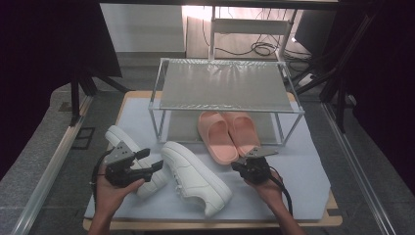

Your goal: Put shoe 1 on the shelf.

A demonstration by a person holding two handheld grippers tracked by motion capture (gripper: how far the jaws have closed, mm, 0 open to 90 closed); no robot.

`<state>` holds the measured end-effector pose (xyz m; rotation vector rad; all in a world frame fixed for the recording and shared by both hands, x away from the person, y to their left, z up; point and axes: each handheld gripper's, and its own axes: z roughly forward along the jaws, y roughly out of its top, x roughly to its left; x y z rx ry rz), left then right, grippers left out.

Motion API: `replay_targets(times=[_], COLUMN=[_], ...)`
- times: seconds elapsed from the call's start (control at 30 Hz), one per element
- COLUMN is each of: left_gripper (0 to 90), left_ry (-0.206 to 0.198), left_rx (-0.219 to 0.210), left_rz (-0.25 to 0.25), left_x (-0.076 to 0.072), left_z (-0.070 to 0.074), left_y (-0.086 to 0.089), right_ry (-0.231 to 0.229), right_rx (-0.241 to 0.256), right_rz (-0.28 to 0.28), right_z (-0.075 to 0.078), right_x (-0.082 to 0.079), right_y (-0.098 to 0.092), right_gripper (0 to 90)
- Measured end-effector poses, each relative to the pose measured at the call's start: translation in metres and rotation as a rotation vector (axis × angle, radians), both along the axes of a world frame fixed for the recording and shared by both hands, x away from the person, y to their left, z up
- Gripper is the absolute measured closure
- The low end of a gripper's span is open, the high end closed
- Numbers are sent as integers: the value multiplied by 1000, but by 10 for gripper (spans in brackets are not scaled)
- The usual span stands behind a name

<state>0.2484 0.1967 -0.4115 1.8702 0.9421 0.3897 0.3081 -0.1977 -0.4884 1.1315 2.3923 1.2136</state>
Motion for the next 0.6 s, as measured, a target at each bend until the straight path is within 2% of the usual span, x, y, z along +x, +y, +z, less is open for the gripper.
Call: replay_targets(times=[0.27,0.6], left_gripper=[348,348], left_ry=[1,-3], left_rx=[0,-4], left_rz=[-1,3], left_x=[0,-1], left_z=[0,1], left_y=[0,2], right_ry=[-2,-6], right_rx=[-29,-17], right_rz=[14,26], right_z=[-5,-7], right_x=[4,13], right_y=[6,18], right_gripper=[900,900])
